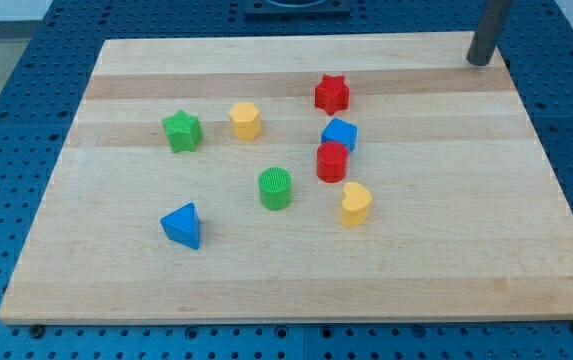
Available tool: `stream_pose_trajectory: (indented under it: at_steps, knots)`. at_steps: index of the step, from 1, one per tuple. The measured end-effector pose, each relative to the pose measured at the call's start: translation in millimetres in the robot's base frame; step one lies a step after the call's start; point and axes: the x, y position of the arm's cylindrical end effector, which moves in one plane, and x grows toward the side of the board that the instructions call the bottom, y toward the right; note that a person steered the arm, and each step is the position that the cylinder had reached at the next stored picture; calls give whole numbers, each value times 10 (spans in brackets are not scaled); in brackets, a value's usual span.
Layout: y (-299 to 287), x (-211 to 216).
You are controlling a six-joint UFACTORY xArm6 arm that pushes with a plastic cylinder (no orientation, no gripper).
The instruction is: Move the arm to the right of the red star
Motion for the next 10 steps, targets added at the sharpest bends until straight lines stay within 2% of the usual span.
stream_pose_trajectory:
  at_steps: [3,7,8,10]
  knots:
    - [-192,0]
    - [-1536,31]
    - [-1771,234]
    - [-1668,766]
